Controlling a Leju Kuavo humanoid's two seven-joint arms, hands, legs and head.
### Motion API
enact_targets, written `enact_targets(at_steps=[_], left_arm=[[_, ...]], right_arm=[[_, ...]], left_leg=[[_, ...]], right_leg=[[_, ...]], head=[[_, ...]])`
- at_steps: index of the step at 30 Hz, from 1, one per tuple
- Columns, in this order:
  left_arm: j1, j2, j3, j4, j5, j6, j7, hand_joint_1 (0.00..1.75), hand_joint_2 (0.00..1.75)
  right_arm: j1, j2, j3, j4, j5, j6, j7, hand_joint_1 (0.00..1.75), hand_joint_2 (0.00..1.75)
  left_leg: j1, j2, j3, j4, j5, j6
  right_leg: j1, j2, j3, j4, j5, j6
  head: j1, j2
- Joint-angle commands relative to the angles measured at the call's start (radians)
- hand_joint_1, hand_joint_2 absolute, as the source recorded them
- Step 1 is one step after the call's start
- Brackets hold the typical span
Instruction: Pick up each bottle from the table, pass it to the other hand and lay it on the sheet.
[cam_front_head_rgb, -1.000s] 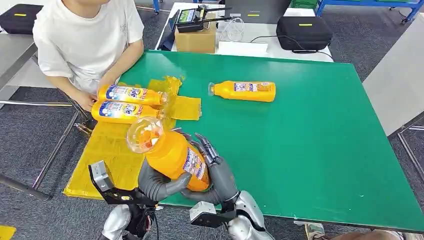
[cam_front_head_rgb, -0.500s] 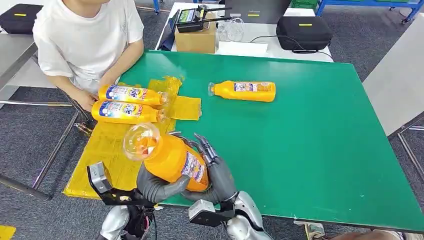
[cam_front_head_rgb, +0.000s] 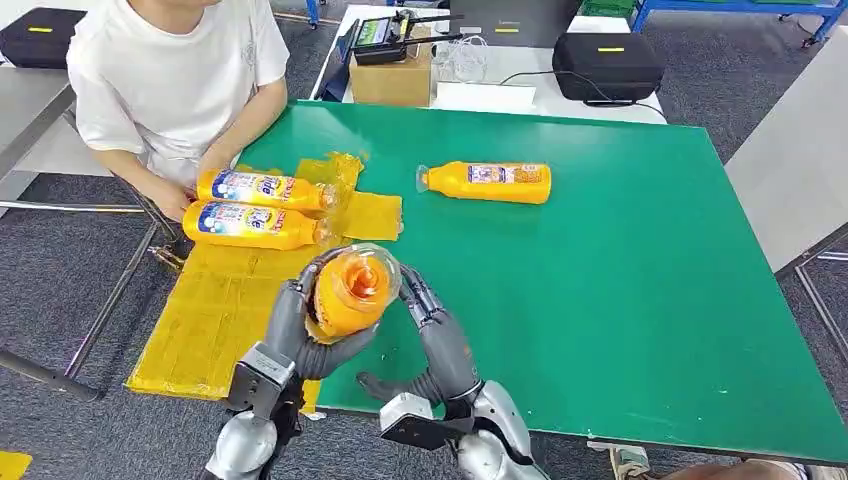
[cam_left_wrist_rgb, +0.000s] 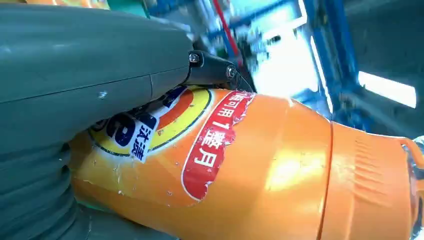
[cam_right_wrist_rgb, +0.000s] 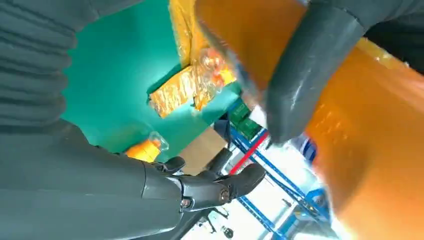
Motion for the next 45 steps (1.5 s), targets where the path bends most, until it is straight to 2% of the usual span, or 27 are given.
enact_targets(at_steps=[1,3,5,13,16,18,24,32,40,44,45], left_arm=[[-0.05,0.004,0.045,0.035,0.083,-0.026,0.006,1.75,1.75],[-0.044,0.009,0.041,0.028,0.096,-0.026,0.001,1.75,1.75],[-0.054,0.027,0.036,0.046,-0.038,0.073,0.018,1.75,1.75],[-0.059,0.029,0.041,0.055,-0.036,0.074,0.022,1.75,1.75],[-0.101,0.099,0.034,0.198,-0.564,0.269,0.186,1.75,1.75],[-0.127,0.135,0.07,0.339,-0.671,0.243,0.248,1.75,1.75],[-0.167,0.203,0.134,0.569,-0.802,0.123,0.355,1.75,1.75],[-0.166,0.217,0.268,0.667,-0.819,0.079,0.378,1.75,1.75],[-0.162,0.223,0.258,0.665,-0.842,0.058,0.372,1.75,1.75],[-0.149,0.236,0.221,0.652,-0.821,-0.034,0.353,1.75,1.75],[-0.146,0.235,0.219,0.649,-0.79,-0.064,0.332,1.26,1.75]], right_arm=[[-0.01,-0.014,-0.013,0.032,-0.041,-0.029,-0.018,0.0,0.0],[-0.005,-0.009,-0.037,0.05,-0.081,-0.02,-0.032,0.0,0.0],[-0.002,-0.003,-0.053,0.059,-0.099,-0.006,-0.04,0.0,0.0],[-0.002,-0.003,-0.055,0.059,-0.1,-0.004,-0.041,0.0,0.0],[0.016,0.011,-0.083,0.034,-0.138,0.022,-0.041,0.0,0.0],[0.027,0.019,-0.102,0.019,-0.16,0.046,-0.033,0.0,0.0],[0.07,0.033,-0.132,-0.019,-0.199,0.085,-0.034,0.0,0.0],[0.123,0.039,-0.135,-0.069,-0.249,0.077,-0.053,0.0,0.0],[0.117,0.037,-0.134,-0.068,-0.259,0.08,-0.052,0.0,0.0],[0.106,0.037,-0.142,-0.041,-0.273,0.085,-0.056,0.0,0.0],[0.102,0.037,-0.144,-0.034,-0.276,0.084,-0.059,0.0,0.0]], left_leg=[[0.0,-0.002,0.001,-0.001,0.0,0.002],[0.0,-0.002,0.001,-0.001,0.0,0.002],[0.0,-0.002,0.001,-0.001,0.001,0.002],[0.0,-0.001,0.001,-0.001,0.0,0.002],[0.0,-0.003,0.002,-0.002,0.001,0.003],[0.001,-0.005,0.004,-0.005,0.002,0.005],[0.0,0.001,0.003,-0.003,0.001,0.002],[0.001,0.0,0.003,-0.003,0.0,0.003],[0.0,0.002,0.003,-0.002,0.001,0.001],[0.001,0.002,0.003,-0.003,0.002,0.001],[0.0,0.001,0.004,-0.003,0.002,0.0]], right_leg=[[0.001,-0.001,0.001,-0.001,0.0,-0.003],[0.001,-0.001,0.001,-0.002,0.0,-0.003],[0.001,-0.002,0.002,-0.002,0.0,-0.003],[0.0,-0.001,0.001,-0.001,0.0,-0.003],[0.001,-0.002,0.003,-0.003,0.0,-0.004],[0.003,-0.004,0.006,-0.006,0.002,-0.008],[0.001,0.001,0.002,-0.002,0.001,-0.005],[0.002,-0.001,0.003,-0.003,0.0,-0.005],[0.001,0.001,0.002,0.0,0.001,-0.004],[0.001,0.001,0.003,0.0,0.001,-0.005],[0.0,0.001,0.003,0.001,0.0,-0.004]], head=[[0.0,0.0],[0.0,0.0],[0.0,0.0],[0.0,0.0],[0.0,0.0],[0.0,0.0],[-0.001,0.0],[0.0,0.0],[0.0,0.0],[0.0,0.0],[0.0,0.0]])
